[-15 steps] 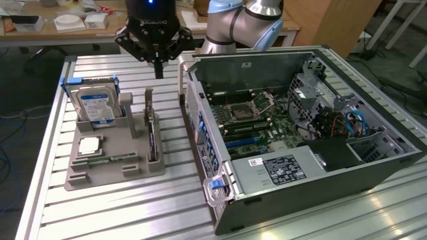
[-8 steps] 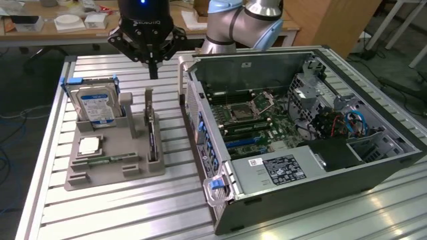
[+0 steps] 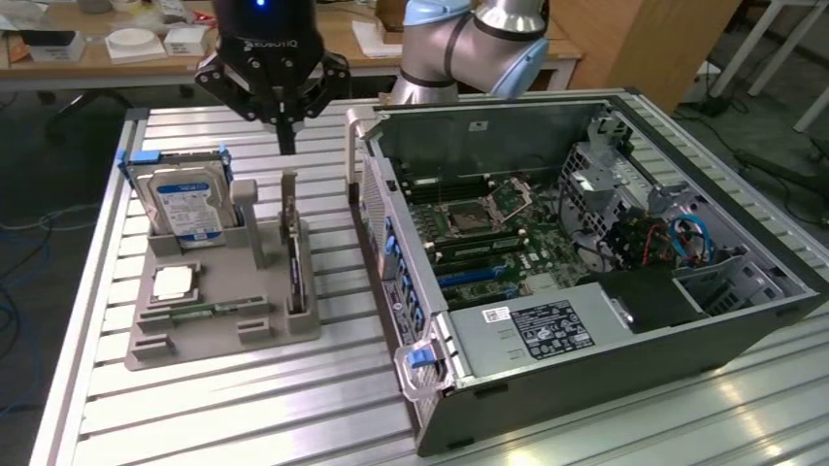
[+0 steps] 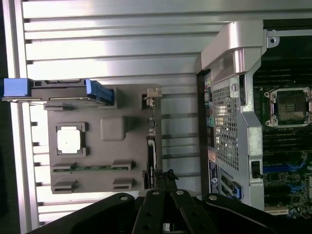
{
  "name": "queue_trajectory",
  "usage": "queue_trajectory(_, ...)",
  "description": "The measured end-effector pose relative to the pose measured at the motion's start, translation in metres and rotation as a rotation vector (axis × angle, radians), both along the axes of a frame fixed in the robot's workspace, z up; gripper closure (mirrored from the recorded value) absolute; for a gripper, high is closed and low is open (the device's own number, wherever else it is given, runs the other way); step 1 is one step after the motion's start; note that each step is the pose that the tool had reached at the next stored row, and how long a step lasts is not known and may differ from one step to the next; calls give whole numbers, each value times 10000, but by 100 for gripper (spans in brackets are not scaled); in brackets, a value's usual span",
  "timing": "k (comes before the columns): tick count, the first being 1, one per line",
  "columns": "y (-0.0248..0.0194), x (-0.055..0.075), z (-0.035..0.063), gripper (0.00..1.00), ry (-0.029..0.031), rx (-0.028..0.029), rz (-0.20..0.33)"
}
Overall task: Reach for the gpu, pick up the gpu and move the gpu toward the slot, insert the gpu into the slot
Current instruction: 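Reach for the gpu, then pick up the gpu and move the gpu toward the slot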
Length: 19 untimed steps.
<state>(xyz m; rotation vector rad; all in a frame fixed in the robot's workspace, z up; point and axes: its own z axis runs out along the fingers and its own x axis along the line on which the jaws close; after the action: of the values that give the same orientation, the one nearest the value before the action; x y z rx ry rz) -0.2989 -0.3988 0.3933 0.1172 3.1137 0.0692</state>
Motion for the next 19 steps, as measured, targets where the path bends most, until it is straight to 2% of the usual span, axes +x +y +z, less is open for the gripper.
queue_trajectory(16,0,-7,0,89,0,0,0)
queue_trajectory(19,0,-7,0,71,0,0,0)
